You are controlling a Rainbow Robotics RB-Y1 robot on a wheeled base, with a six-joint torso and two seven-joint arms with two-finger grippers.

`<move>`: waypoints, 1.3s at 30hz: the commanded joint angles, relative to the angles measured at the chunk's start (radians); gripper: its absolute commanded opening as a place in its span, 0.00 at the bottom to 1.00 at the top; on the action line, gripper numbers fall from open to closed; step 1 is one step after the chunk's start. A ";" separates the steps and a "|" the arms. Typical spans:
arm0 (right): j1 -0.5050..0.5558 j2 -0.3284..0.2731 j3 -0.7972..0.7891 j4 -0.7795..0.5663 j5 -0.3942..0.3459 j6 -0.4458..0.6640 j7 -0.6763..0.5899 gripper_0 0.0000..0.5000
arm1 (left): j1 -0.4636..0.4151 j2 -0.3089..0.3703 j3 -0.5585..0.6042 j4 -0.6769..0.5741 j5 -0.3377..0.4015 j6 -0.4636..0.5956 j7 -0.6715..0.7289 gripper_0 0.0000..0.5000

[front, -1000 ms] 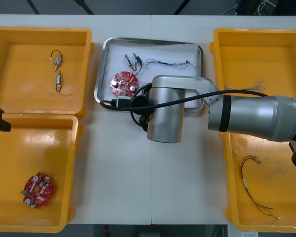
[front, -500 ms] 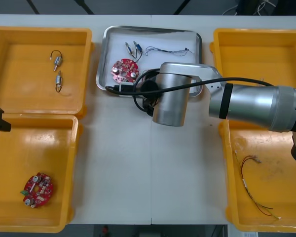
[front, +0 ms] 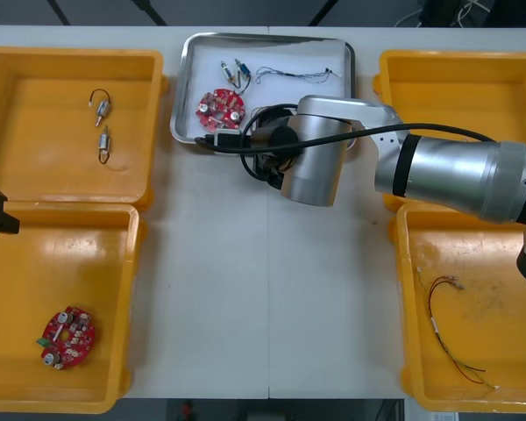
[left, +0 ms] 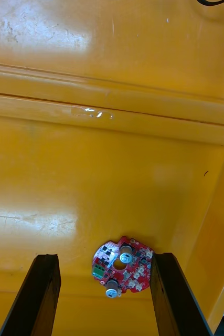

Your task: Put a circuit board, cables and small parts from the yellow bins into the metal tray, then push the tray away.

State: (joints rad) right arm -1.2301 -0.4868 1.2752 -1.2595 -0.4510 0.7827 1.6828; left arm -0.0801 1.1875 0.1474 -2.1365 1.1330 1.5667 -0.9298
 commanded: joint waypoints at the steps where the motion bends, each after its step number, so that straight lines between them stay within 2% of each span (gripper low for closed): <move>1: -0.065 -0.013 0.004 0.022 -0.003 -0.052 0.031 0.00 | 0.014 0.050 0.035 -0.003 0.007 -0.008 -0.083 1.00; 13: -0.065 -0.013 0.004 0.075 0.012 -0.122 0.052 0.00 | 0.014 0.050 0.035 -0.003 0.007 -0.008 -0.083 1.00; 16: -0.065 -0.012 0.004 0.075 0.012 -0.122 0.061 0.17 | 0.014 0.050 0.035 -0.003 0.007 -0.008 -0.083 1.00; 18: -0.065 -0.013 0.004 0.075 0.001 -0.120 0.064 0.40 | 0.014 0.050 0.035 -0.003 0.007 -0.008 -0.083 1.00; 19: -0.065 -0.013 0.004 0.075 -0.008 -0.118 0.066 0.48 | 0.014 0.050 0.035 -0.003 0.007 -0.008 -0.083 1.00; 21: -0.065 -0.013 0.004 0.075 -0.041 -0.109 0.066 0.88 | 0.014 0.050 0.035 -0.003 0.007 -0.008 -0.083 1.00; 22: -0.066 -0.013 0.004 0.075 -0.049 -0.103 0.066 0.97 | 0.014 0.050 0.035 -0.003 0.007 -0.008 -0.083 1.00; 23: -0.068 -0.013 0.003 0.075 -0.061 -0.094 0.066 1.00 | 0.014 0.050 0.035 -0.003 0.007 -0.008 -0.083 1.00; 29: -0.071 -0.032 -0.025 0.011 -0.063 0.004 0.067 1.00 | 0.014 0.050 0.035 -0.003 0.007 -0.008 -0.083 1.00; 33: -0.071 -0.053 -0.080 -0.070 -0.064 0.113 0.067 1.00 | 0.014 0.050 0.035 -0.003 0.007 -0.008 -0.083 1.00; 39: -0.069 -0.088 -0.177 -0.192 -0.123 0.300 0.060 1.00 | 0.014 0.050 0.035 -0.003 0.007 -0.008 -0.083 1.00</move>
State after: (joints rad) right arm -1.2609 -0.5329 1.1826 -1.3837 -0.5500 1.0248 1.7273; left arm -0.0799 1.1891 0.1474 -2.1354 1.1330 1.5667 -0.9299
